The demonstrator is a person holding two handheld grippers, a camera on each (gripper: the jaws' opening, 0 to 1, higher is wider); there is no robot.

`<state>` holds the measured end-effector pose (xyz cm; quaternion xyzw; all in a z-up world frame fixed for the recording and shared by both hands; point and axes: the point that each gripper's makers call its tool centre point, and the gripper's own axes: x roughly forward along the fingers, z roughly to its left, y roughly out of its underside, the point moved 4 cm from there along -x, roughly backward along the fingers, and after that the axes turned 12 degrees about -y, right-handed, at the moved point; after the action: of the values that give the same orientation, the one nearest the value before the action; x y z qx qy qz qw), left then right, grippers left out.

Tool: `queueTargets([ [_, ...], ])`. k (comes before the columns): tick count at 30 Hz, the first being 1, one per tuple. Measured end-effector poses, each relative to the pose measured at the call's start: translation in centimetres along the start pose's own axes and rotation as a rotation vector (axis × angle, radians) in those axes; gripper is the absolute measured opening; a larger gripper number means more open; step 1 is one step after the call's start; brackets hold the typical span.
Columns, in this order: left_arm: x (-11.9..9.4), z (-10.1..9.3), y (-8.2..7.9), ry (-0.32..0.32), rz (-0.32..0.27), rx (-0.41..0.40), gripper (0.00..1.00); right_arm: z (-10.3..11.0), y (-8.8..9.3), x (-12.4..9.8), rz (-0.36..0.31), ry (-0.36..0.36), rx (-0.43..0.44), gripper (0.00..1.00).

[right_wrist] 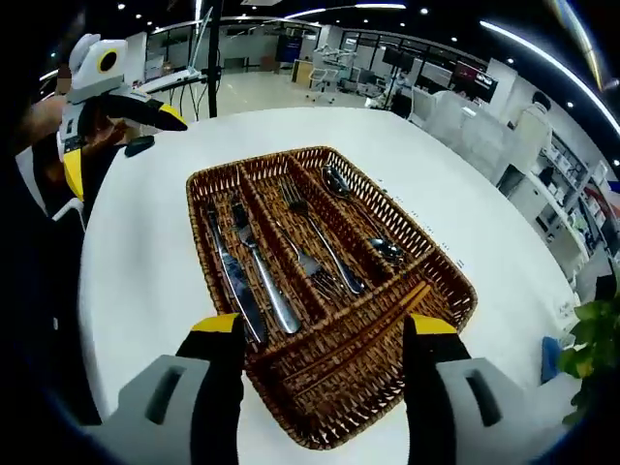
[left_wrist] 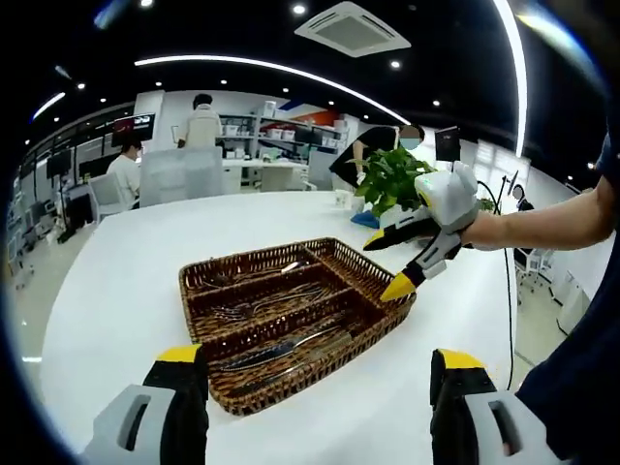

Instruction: Arrange the knives, forks, and spoons in their matching storage slots by inserting each utensil handle-first until every utensil is classified and aligned in the correct compartment

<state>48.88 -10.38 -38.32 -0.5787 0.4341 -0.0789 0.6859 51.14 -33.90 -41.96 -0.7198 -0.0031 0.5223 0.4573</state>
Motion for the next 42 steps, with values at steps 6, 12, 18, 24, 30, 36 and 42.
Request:
queueTargets([
  [6,0.8,0.5,0.4,-0.037,0.048,-0.029,1.0,1.2,1.6,-0.9,-0.027,0.027,0.114,0.78],
  [12,0.9,1.1,-0.2,-0.047,0.076,-0.039,1.0,2.5,2.5,-1.9,-0.011,0.03,0.187,0.85],
  [18,0.8,1.7,-0.8,-0.073,0.116,-0.024,1.0,3.4,3.3,-2.7,0.041,0.018,0.267,0.95],
  [24,0.1,1.8,-0.8,-0.101,0.159,-0.031,1.0,3.8,3.5,-3.6,0.048,0.02,0.28,0.99],
  [30,-0.9,2.0,-0.1,-0.133,0.227,-0.014,1.0,4.4,3.5,-4.0,0.072,0.004,0.297,0.99],
  [36,-2.2,2.5,0.2,-0.168,0.3,0.005,0.96,5.4,2.8,-4.0,0.116,-0.023,0.273,0.99],
  [42,-2.9,2.0,-0.3,-0.144,0.3,-0.018,0.99,5.8,2.0,-4.5,0.119,-0.032,0.271,0.99],
])
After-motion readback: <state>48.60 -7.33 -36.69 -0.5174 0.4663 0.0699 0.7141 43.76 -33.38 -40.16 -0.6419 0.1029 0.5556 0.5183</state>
